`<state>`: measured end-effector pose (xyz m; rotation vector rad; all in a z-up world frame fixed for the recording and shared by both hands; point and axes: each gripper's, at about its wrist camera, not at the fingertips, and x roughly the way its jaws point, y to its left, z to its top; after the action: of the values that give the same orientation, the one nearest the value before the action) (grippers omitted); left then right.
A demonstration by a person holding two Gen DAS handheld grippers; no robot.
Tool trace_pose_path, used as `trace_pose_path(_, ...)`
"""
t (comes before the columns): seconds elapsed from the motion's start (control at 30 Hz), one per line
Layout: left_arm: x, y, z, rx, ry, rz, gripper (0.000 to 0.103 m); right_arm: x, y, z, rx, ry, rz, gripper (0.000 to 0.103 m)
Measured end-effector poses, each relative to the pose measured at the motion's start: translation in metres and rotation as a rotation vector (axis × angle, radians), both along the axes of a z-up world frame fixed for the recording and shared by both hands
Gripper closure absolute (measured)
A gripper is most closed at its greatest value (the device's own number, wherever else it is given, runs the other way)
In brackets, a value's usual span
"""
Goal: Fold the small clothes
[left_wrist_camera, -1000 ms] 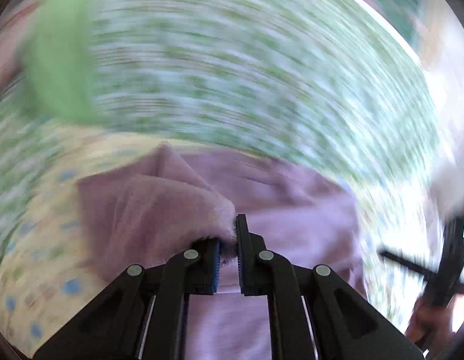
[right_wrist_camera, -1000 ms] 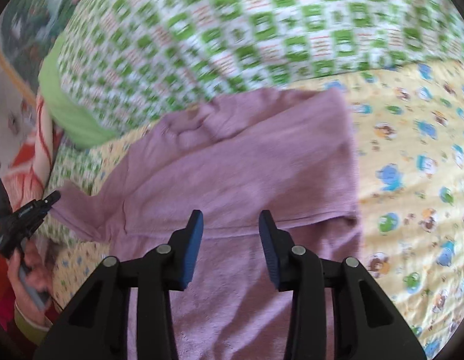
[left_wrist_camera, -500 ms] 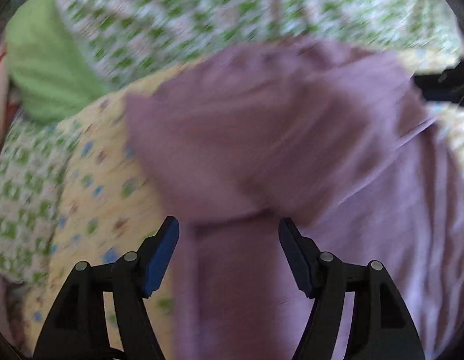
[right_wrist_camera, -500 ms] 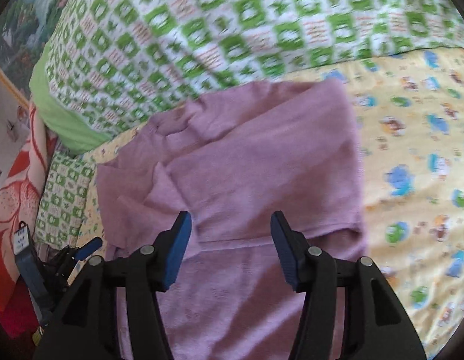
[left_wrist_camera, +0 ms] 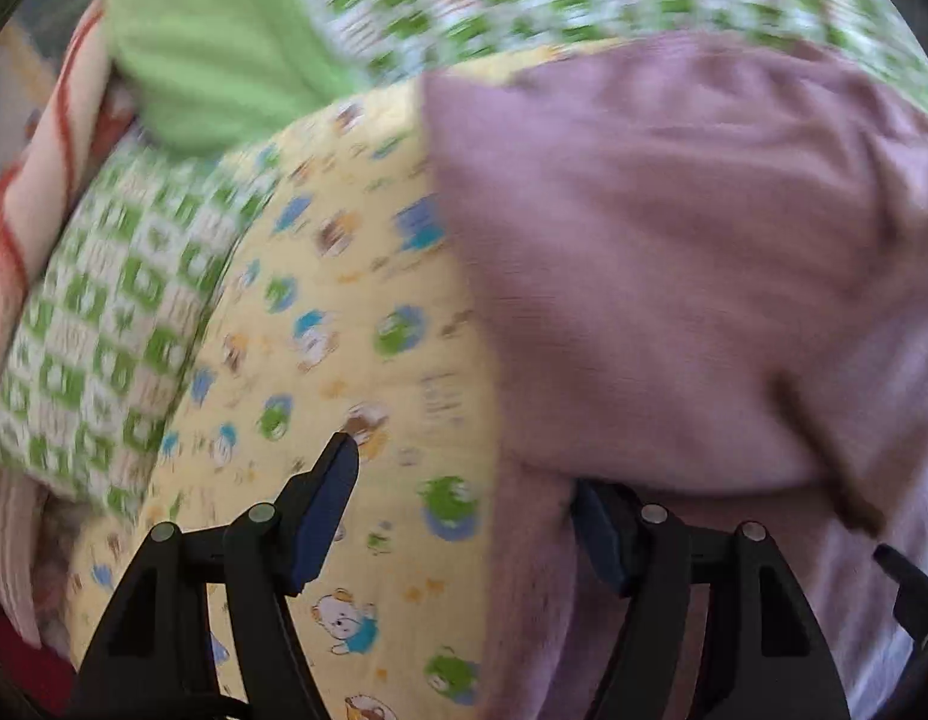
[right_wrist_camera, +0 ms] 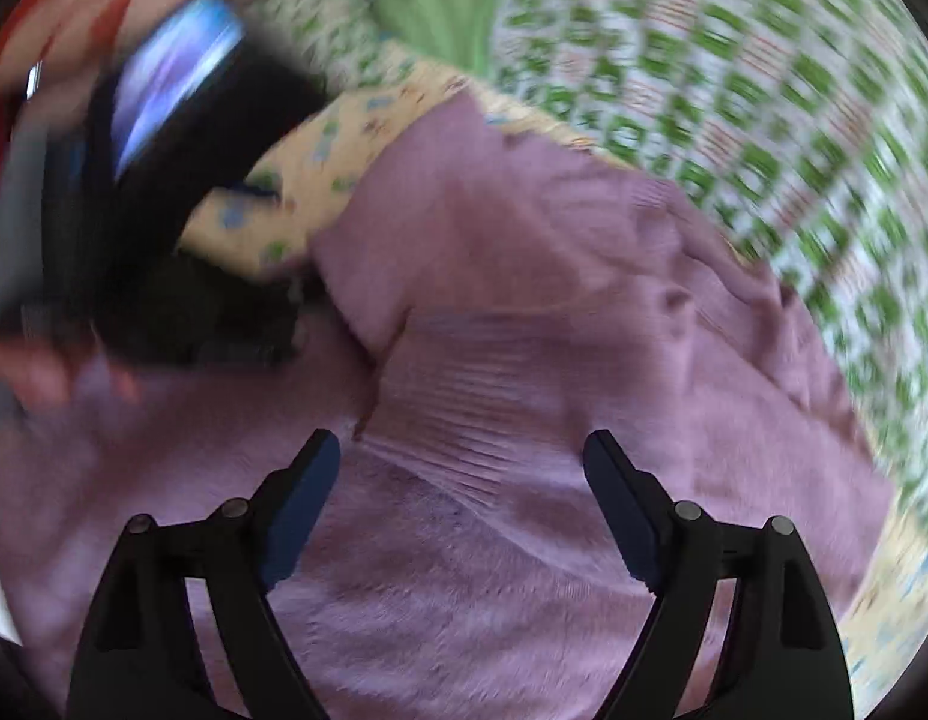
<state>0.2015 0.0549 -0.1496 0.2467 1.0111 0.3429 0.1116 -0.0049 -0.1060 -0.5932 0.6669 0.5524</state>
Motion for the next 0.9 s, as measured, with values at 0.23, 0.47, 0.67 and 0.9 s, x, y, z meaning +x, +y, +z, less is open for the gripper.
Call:
trace_pose_path(0.23,0.000,0.047,0.003,-0.192,-0.013,0.126,0.033,0.045,-0.084,0.051,0.494,0.201,-0.238,0.096)
trace_pose_path(0.47,-0.004,0.064,-0.008,-0.289,-0.010,0.177,0.033,0.065,-0.274,0.003,0.965,0.369,-0.806,0.096)
trace_pose_path(0.67,-0.007,0.090,-0.017,-0.426,-0.015,0.238,0.033,0.048,-0.282,-0.011,1.013,0.369,-0.783,0.096)
trace_pose_path(0.9,-0.009,0.101,-0.025,-0.444,-0.008,0.237,0.031,0.052,-0.260,0.029,0.858,0.242,-0.737,0.096)
